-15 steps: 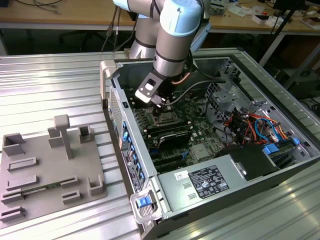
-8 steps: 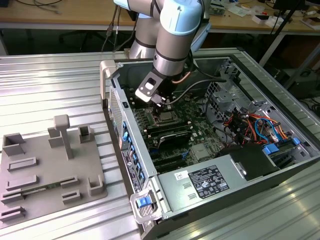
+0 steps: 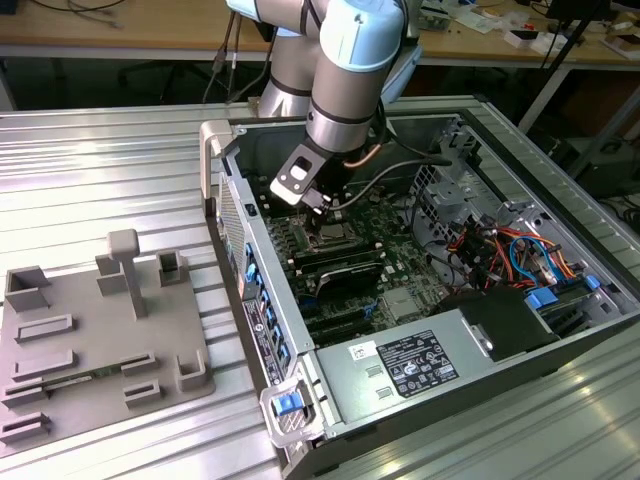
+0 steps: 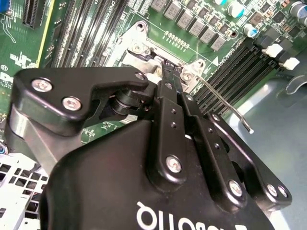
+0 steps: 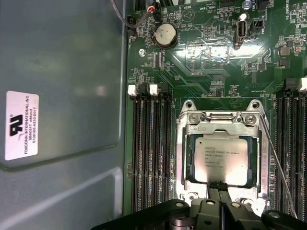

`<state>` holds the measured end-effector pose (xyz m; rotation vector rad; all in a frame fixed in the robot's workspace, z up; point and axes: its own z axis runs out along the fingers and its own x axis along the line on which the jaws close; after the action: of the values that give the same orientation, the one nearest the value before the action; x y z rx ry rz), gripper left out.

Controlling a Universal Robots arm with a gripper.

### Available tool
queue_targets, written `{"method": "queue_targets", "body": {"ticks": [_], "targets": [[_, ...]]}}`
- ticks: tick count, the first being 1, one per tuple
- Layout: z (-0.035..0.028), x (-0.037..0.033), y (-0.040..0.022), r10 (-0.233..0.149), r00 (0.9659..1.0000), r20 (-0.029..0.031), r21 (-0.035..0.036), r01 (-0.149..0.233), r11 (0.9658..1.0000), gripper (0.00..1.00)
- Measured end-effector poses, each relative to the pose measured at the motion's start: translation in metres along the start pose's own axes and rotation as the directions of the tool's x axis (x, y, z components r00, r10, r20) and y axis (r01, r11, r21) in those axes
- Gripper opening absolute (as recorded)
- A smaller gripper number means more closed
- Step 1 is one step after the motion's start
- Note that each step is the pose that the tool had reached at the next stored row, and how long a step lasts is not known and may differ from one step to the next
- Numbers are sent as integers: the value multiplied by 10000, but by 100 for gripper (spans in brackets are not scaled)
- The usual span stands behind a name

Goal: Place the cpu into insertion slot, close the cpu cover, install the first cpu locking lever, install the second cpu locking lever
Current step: 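Close the cpu cover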

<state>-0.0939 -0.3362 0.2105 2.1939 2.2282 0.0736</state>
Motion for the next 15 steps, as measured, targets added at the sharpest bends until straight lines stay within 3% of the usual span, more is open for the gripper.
{"method": "queue_targets", "body": {"ticks": [3,7,10,15], "targets": [[-6,0,8,-3,10000,0,0,3,10000,11],[-3,-1,82,0,10000,0,0,0,10000,11],[2,-2,174,0,10000,0,-1,0,10000,11],[4,-4,227,-1,10000,0,-1,1,10000,11]]}}
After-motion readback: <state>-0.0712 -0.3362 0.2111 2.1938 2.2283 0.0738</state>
